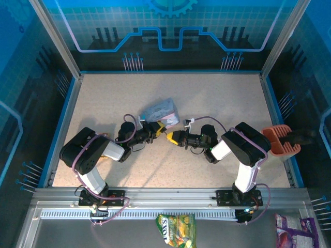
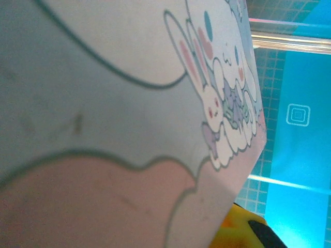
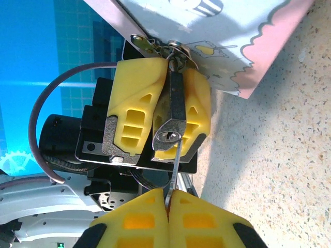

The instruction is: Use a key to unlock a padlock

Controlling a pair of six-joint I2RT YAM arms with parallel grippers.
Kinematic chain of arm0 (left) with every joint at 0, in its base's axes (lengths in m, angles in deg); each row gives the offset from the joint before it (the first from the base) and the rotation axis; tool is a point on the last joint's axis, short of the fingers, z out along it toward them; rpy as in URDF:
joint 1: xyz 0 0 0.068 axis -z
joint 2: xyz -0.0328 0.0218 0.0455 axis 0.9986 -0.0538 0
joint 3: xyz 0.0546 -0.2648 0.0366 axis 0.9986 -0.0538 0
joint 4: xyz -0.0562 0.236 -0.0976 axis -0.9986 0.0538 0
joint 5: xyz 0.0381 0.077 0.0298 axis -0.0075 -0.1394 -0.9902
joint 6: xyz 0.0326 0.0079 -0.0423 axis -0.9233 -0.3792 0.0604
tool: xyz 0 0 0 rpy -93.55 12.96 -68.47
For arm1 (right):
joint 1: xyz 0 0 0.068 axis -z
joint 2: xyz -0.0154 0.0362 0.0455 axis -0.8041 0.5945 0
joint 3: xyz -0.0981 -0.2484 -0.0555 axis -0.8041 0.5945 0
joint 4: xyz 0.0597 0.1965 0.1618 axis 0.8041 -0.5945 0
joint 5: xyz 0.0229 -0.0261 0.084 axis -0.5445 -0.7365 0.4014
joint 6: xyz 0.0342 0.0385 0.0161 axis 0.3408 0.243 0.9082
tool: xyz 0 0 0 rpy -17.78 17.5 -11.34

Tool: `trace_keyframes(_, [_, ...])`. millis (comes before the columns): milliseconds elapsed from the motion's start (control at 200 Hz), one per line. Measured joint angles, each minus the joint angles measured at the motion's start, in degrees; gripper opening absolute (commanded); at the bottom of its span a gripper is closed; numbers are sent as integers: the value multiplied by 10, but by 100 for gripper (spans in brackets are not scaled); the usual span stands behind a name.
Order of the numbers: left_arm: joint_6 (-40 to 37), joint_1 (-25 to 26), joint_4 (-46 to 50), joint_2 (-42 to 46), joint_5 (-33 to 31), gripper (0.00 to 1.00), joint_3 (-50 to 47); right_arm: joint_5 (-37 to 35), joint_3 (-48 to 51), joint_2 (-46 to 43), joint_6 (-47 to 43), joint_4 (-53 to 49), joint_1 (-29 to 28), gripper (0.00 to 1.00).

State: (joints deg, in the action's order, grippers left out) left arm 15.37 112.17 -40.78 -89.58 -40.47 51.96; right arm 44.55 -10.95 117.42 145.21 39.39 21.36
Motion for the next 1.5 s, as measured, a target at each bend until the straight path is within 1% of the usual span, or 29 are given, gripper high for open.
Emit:
trace_keyframes(255, [-2,-3,3,0,15,1,0,0,13,-17,0,2,5,0])
trace_keyframes(305, [-2,-3,4,0,15,2,0,0,13,-17,0,3,5,0])
trace_keyframes(660, [-7,-3,14,0,25,1,0,0,12,-17,0,2,3,0])
trace_keyframes(1091, [-10,-3,12,0,26,1,0,3,9,-17,0,2,-2,0])
trace_keyframes(1501, [5,-3,0,0,26,0,0,2,10,-17,0,2,-2,0])
